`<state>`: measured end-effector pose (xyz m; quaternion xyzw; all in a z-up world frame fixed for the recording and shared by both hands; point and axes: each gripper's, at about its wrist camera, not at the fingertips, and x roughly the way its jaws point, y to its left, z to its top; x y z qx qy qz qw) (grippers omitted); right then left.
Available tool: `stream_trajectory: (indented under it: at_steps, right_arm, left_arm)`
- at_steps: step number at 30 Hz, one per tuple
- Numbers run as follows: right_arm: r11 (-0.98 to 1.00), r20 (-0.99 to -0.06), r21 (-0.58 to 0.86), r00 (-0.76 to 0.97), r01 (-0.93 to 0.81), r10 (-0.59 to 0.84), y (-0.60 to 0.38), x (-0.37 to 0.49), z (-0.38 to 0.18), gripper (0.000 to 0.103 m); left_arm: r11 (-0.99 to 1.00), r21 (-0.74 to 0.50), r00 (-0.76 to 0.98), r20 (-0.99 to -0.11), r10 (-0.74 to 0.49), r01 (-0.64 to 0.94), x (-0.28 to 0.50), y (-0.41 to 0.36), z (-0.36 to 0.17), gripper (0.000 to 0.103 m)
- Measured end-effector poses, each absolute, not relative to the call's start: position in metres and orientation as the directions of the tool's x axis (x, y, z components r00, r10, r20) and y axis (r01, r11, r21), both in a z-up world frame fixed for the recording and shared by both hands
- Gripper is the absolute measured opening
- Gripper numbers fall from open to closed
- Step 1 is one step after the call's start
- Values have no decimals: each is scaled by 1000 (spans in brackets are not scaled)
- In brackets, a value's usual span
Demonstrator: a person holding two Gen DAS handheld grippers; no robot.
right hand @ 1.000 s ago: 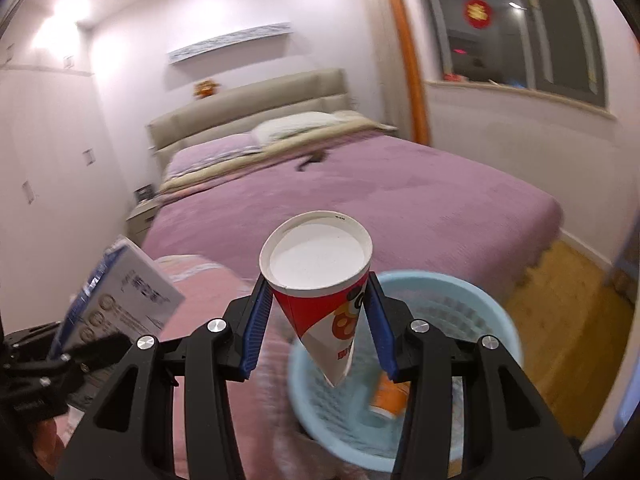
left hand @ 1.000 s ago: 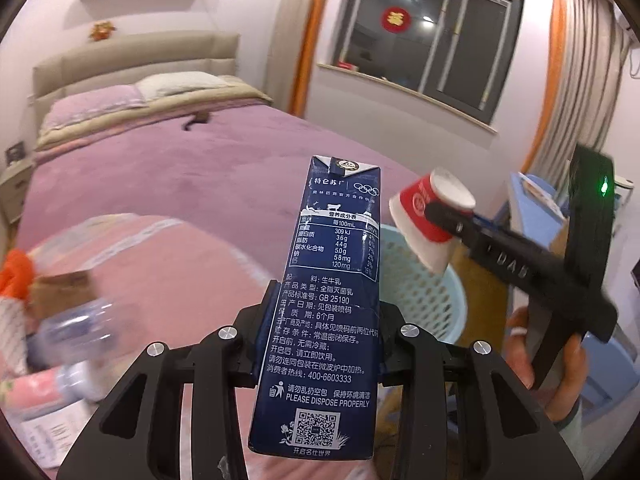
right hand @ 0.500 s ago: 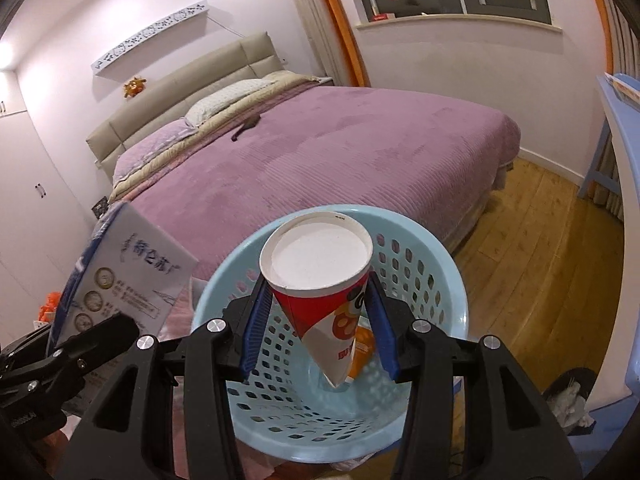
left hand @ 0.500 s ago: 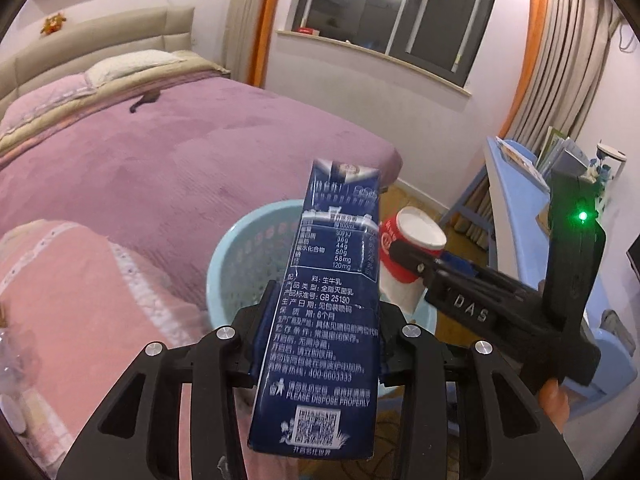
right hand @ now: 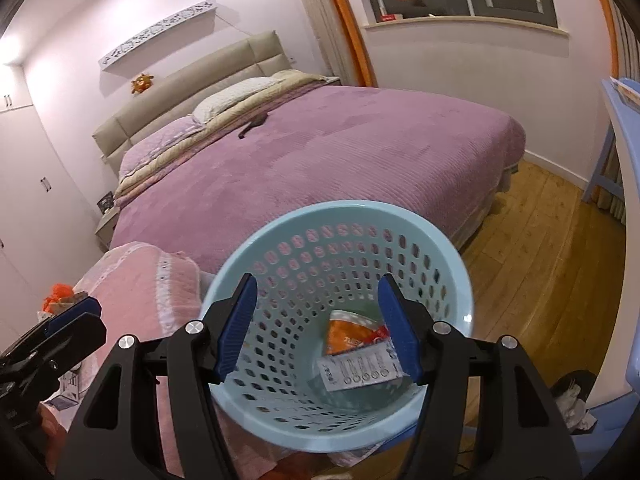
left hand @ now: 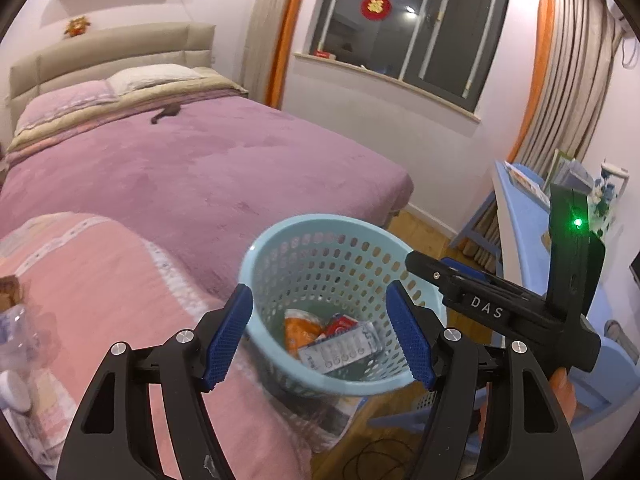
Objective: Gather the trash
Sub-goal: 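Drop the red cup and blue carton into the blue basket, opening both tools, then return to the bed and grasp the white milk carton with the left tool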
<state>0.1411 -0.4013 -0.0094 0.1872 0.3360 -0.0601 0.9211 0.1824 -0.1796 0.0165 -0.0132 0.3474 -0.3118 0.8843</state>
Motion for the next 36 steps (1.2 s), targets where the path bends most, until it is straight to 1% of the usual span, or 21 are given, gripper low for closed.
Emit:
stream_trajectory:
  at_steps: [11, 14, 16, 19, 22, 28, 33, 36]
  right_arm:
    - [960, -588, 271, 801, 64, 113, -320, 138, 20, 59]
    - [968, -587, 250, 795, 0, 152, -285, 142, 23, 59]
    - [969, -589, 242, 787, -42, 181, -262, 142, 21, 59]
    - [966, -586, 238, 779, -98, 223, -228, 146, 15, 59]
    - [966, -561, 218, 792, -139, 240, -189, 151, 4, 59]
    - [958, -568, 185, 771, -220, 287, -131, 158, -13, 59]
    - [957, -574, 155, 766, -246, 290, -107, 158, -18, 59]
    - [961, -583, 116, 767, -250, 270, -98, 157, -21, 59]
  left_arm:
    - [857, -271, 684, -518, -513, 438, 143, -92, 49, 68]
    - [881, -274, 719, -509, -473, 386, 130, -60, 53, 70]
    - [901, -264, 743, -510, -433, 344, 122, -39, 53, 70]
    - [917, -293, 766, -512, -389, 271, 109, -2, 47, 70]
    - [926, -330, 776, -530, -342, 183, 102, 38, 38, 70]
    - [943, -332, 783, -588, -200, -8, 85, 112, 11, 70]
    - [929, -356, 748, -643, -163, -103, 85, 159, -21, 70]
    - [917, -383, 732, -655, -188, -107, 88, 174, -35, 70]
